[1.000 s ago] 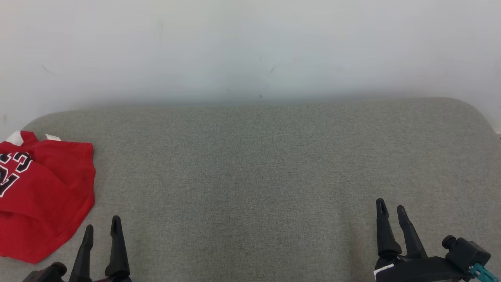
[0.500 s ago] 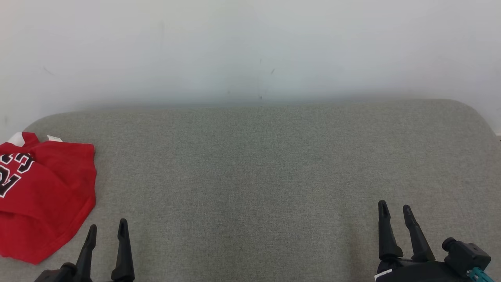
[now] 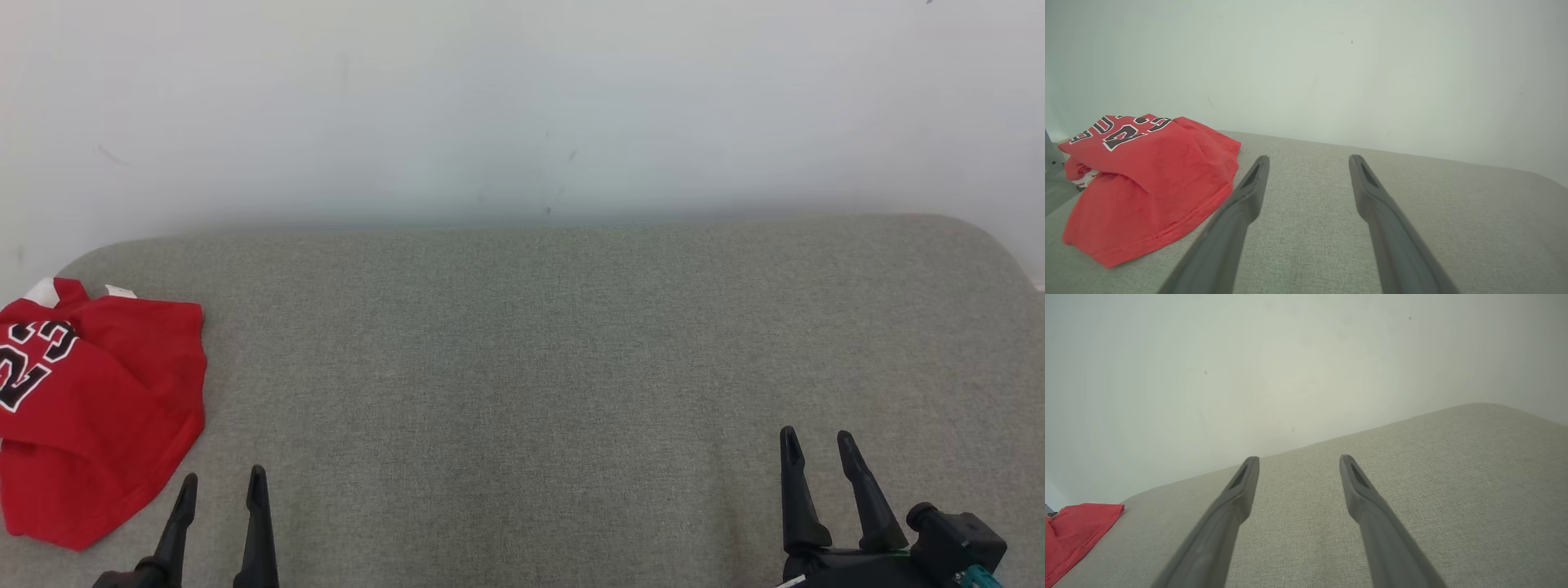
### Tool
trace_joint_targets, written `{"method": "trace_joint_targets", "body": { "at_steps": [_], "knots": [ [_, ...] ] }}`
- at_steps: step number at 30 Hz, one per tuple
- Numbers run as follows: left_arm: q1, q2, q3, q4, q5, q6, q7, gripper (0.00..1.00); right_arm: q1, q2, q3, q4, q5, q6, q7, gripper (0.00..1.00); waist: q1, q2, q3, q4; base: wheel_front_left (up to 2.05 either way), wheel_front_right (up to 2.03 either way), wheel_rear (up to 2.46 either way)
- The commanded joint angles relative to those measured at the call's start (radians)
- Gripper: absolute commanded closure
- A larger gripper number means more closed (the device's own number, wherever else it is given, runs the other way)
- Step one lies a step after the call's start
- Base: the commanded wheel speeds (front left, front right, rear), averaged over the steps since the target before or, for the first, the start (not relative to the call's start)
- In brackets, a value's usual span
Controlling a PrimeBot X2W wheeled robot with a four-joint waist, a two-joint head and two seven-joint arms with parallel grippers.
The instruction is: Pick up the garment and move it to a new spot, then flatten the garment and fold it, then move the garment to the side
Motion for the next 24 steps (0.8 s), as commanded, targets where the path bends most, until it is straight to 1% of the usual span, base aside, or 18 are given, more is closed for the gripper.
{"method": "trace_joint_targets", "body": {
  "at_steps": [1,9,18,24],
  "knots": [
    [0.007,0.004,0.003,-0.004,0.030,0.001,-0.012,0.00,0.007,0.000,-0.001,-0.001,-0.024,-0.002,-0.009,0.00,0.0000,0.0000,-0.001,0.001,0.00,0.00,0.00],
    [0.027,-0.004,0.003,0.019,0.085,0.006,-0.023,0.00,0.015,0.001,0.001,0.013,-0.079,-0.002,-0.021,0.00,0.0000,0.0000,-0.006,0.002,0.00,0.00,0.00],
    [0.010,0.002,0.010,0.047,0.143,0.012,-0.041,0.00,0.012,0.002,-0.003,0.028,-0.150,-0.002,-0.038,0.00,0.0000,0.0000,-0.012,0.001,0.00,0.00,0.00],
    [0.024,0.002,0.020,0.039,0.164,0.039,-0.042,0.00,0.013,0.002,-0.006,0.041,-0.180,-0.002,-0.046,0.00,0.0000,0.0000,-0.018,0.000,0.00,0.00,0.00]
  ]
}}
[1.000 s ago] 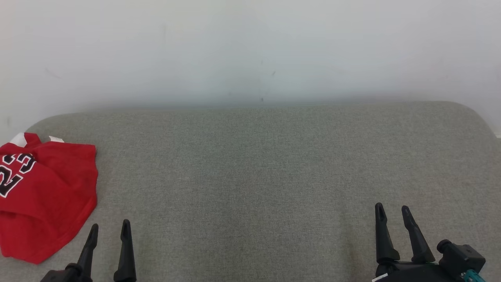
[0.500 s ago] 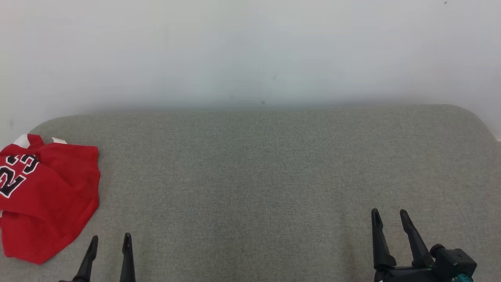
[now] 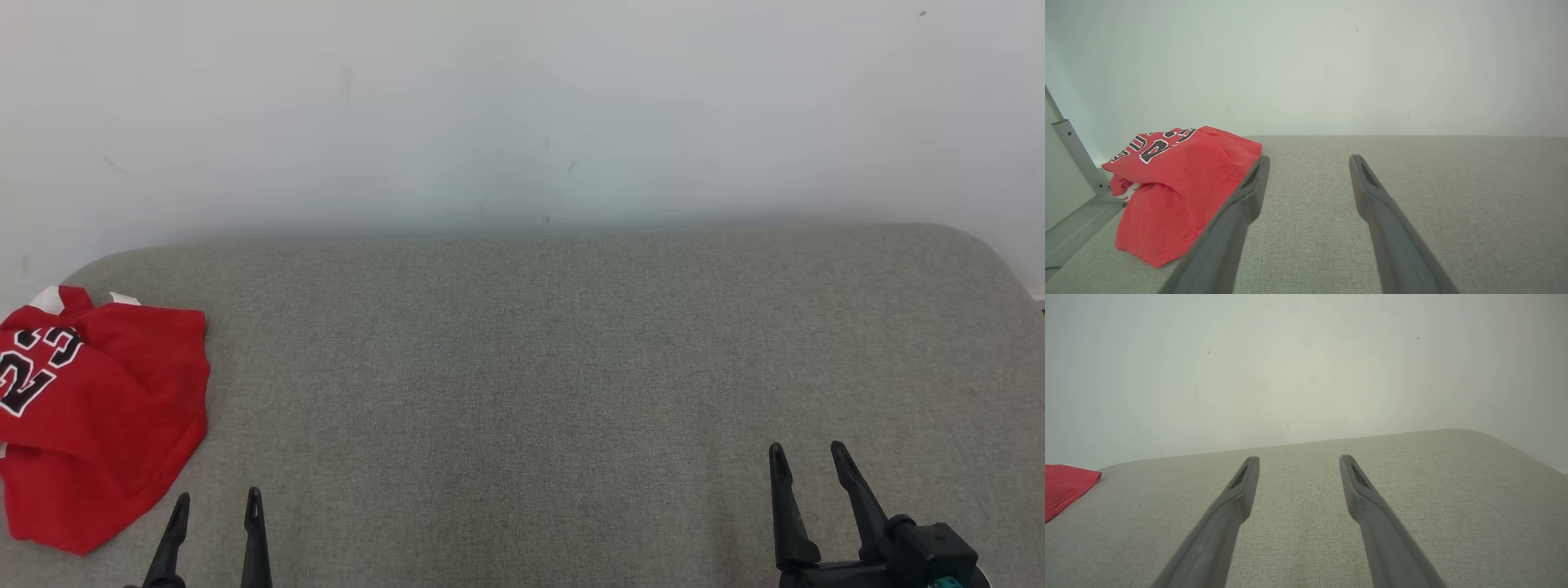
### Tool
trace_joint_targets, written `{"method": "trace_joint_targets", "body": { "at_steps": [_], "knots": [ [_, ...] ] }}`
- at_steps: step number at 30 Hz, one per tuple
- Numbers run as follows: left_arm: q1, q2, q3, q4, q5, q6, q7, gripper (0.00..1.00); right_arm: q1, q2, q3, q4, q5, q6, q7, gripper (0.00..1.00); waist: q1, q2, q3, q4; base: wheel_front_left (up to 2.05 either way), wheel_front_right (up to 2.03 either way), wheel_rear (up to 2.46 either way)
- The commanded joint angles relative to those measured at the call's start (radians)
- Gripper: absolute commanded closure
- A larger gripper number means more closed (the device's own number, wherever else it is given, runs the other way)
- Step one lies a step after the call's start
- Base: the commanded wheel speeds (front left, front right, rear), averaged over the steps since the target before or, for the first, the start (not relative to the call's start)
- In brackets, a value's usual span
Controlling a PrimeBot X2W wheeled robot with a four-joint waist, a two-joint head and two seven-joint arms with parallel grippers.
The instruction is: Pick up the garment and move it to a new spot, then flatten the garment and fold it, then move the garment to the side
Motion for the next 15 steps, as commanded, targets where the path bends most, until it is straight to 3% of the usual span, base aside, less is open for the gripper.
{"method": "trace_joint_targets", "body": {
  "at_steps": [1,15],
  "knots": [
    [0.007,0.003,0.003,-0.001,-0.001,0.002,0.006,0.00,0.006,0.002,-0.002,0.003,-0.003,-0.002,-0.005,0.00,0.0000,0.0000,0.000,0.000,0.00,0.00,0.00],
    [0.020,0.049,-0.019,-0.038,-0.078,-0.024,0.080,0.00,-0.006,0.002,-0.007,0.027,0.007,-0.002,-0.003,0.00,0.0000,0.0000,0.002,0.007,0.00,0.00,0.00]
  ]
}}
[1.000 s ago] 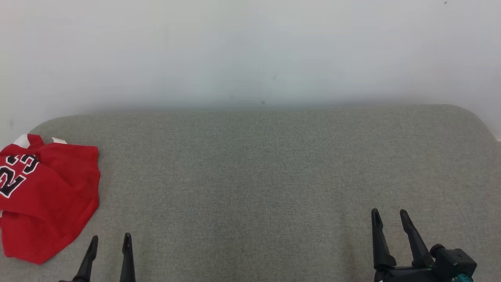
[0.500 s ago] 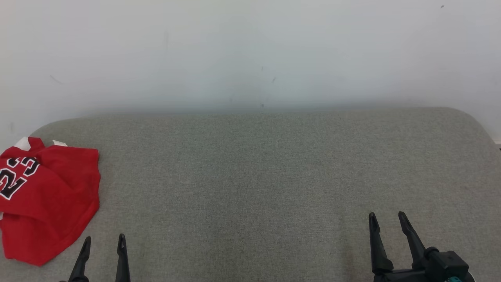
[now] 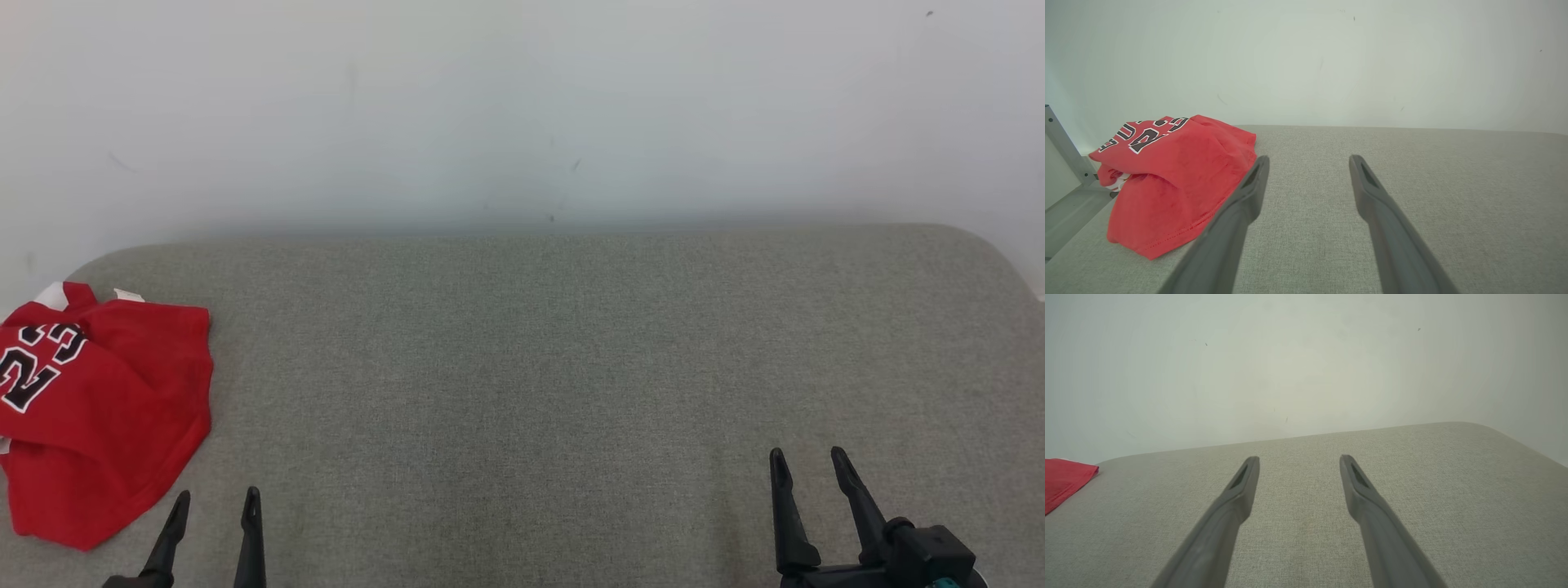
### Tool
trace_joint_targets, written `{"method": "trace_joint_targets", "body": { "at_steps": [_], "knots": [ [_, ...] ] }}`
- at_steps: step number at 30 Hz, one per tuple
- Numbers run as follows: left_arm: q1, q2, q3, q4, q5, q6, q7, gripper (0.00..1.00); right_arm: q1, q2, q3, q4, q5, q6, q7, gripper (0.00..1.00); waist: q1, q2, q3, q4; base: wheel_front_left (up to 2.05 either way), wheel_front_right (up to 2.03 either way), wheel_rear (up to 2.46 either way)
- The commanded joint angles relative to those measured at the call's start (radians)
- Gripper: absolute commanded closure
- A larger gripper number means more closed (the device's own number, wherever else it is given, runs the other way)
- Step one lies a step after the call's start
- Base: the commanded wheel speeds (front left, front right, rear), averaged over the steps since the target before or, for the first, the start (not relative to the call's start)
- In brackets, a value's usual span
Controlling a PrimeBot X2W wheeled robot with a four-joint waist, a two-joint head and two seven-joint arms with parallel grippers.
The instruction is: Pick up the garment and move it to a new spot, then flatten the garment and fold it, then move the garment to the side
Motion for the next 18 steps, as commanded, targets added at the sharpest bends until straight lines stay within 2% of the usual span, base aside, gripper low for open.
{"method": "trace_joint_targets", "body": {
  "at_steps": [1,18],
  "knots": [
    [0.016,0.006,0.003,-0.009,-0.006,0.006,0.005,0.00,-0.003,0.002,-0.003,0.004,0.008,-0.002,-0.001,0.00,0.0000,0.0000,0.001,0.000,0.00,0.00,0.00],
    [0.019,0.008,-0.004,-0.018,-0.035,0.013,0.024,0.00,-0.008,0.002,-0.003,0.010,0.011,-0.002,0.018,0.00,0.0000,0.0000,0.009,0.001,0.00,0.00,0.00]
  ]
}}
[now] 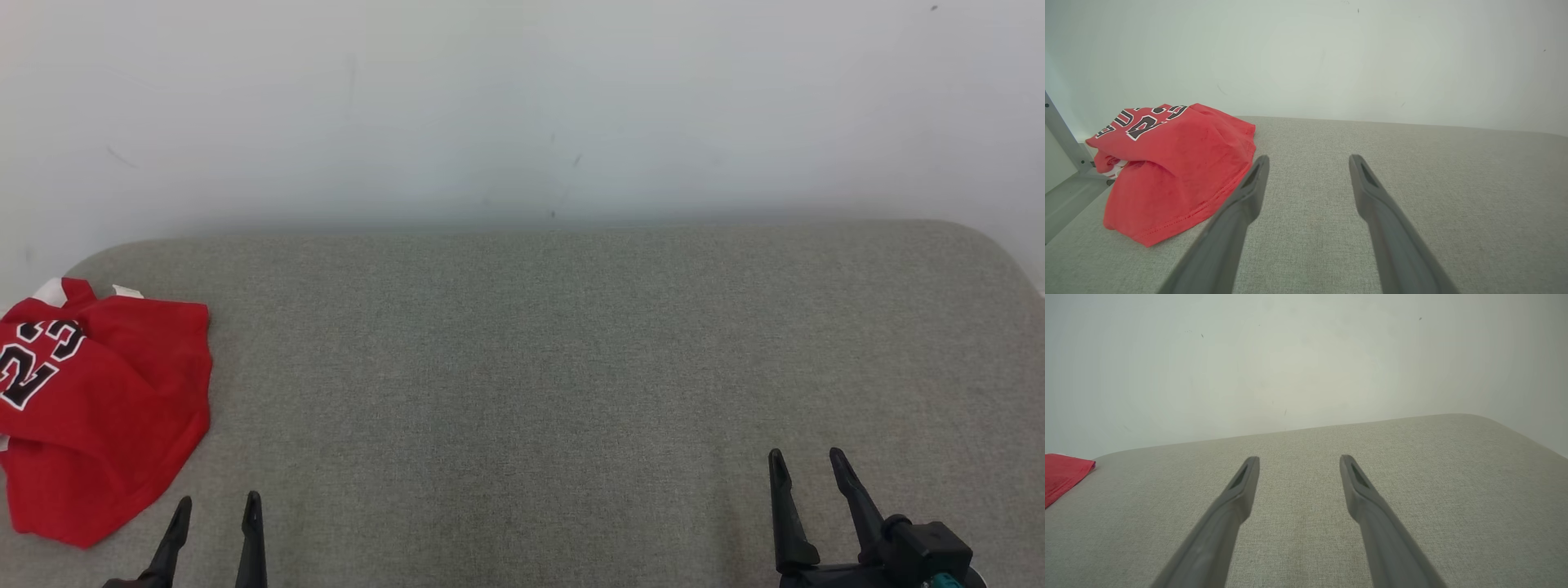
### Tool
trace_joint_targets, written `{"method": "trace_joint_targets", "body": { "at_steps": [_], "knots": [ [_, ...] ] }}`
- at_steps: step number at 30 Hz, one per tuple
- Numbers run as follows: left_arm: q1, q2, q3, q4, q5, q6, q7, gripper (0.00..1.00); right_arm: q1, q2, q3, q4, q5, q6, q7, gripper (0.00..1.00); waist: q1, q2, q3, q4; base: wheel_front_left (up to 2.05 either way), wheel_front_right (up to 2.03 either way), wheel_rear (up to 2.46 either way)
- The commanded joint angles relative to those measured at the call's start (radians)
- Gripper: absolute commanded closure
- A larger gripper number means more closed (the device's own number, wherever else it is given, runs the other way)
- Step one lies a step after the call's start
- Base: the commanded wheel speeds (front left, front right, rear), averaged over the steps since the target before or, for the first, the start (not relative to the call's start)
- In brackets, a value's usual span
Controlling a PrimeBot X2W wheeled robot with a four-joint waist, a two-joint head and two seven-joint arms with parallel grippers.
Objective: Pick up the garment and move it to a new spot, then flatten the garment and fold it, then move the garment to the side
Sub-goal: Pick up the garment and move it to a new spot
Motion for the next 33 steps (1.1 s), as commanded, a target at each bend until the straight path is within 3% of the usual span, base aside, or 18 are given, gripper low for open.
{"method": "trace_joint_targets", "body": {
  "at_steps": [1,14,33],
  "knots": [
    [0.006,0.005,0.000,0.000,-0.001,0.004,0.001,0.00,-0.001,0.002,0.001,-0.003,0.008,-0.002,0.003,0.00,0.0000,0.0000,0.000,0.000,0.00,0.00,0.00],
    [-0.012,0.013,-0.012,0.001,0.001,0.019,-0.001,0.00,0.007,0.002,-0.007,0.002,0.016,-0.002,0.005,0.00,0.0000,0.0000,0.001,0.039,0.00,0.00,0.00],
    [0.017,0.026,-0.006,-0.002,-0.010,0.059,0.000,0.00,0.033,0.002,-0.026,0.006,0.014,-0.002,0.014,0.00,0.0000,0.0000,0.007,0.314,0.00,0.00,0.00]
  ]
}}
